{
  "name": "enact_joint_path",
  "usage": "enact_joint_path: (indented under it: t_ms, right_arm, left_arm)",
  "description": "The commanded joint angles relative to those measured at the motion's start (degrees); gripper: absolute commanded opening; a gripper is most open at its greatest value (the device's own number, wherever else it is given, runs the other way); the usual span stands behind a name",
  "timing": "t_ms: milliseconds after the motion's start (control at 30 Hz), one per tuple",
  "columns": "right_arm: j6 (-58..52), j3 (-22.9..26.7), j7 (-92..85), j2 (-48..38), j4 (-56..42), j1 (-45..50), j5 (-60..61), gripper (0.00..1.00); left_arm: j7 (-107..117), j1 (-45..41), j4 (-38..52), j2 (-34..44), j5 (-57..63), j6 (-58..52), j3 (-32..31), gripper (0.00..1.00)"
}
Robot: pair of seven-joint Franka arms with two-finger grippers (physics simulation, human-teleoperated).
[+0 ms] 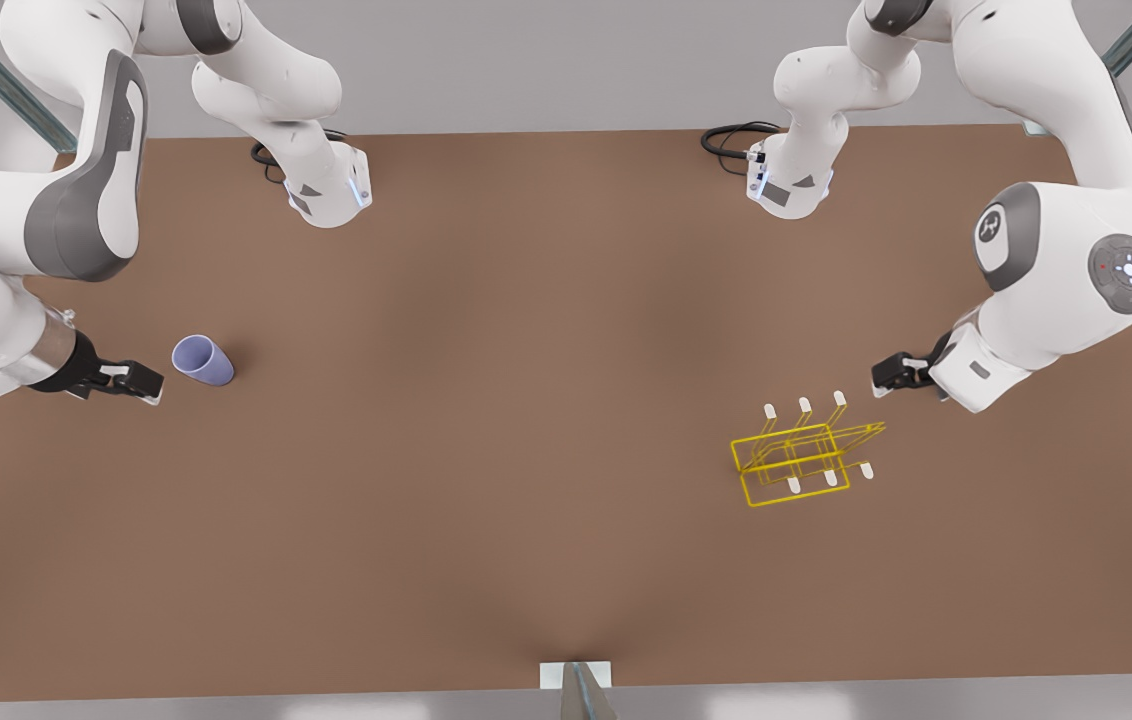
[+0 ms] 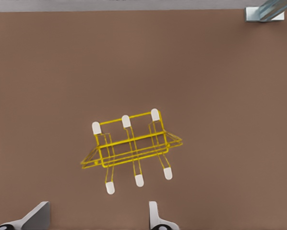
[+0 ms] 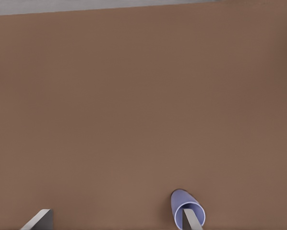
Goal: Place the cup on the cup holder
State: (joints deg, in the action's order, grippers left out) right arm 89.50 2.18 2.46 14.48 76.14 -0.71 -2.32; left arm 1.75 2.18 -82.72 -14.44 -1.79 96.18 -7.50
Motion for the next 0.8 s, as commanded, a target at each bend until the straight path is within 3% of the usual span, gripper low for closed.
enact_joint_path:
  t_ms: [0,200,233,300,633,767]
  right_arm:
    - [0.5,0.0,0.6,-0.1,0.0,0.0,0.0,1.0]
    - [2.0,0.1,0.7,-0.2,0.9,0.1,0.0,1.0]
    - [2.6,0.0,0.7,-0.9,3.5,0.3,0.0,1.0]
    - [7.2,-0.5,0.8,-9.7,18.1,0.8,0.0,1.0]
    - [10.2,-1.0,0.5,-13.5,34.2,-0.3,-0.3,1.0]
    - [13.4,-1.0,-1.2,-12.0,37.2,-4.8,-0.8,1.0]
  left_arm:
    - [0.6,0.0,0.2,-0.1,2.3,1.1,-0.1,1.0]
    - [0.6,0.0,0.2,-2.1,2.5,6.9,0.0,1.0]
    - [0.6,0.0,0.1,-2.3,2.5,7.0,0.0,1.0]
    - [0.8,0.0,-0.2,-2.1,2.5,6.4,-0.1,1.0]
    - [0.7,0.0,-0.4,-2.8,2.9,7.2,-0.1,1.0]
    - [0.7,0.0,-0.4,-2.8,2.9,7.2,-0.1,1.0]
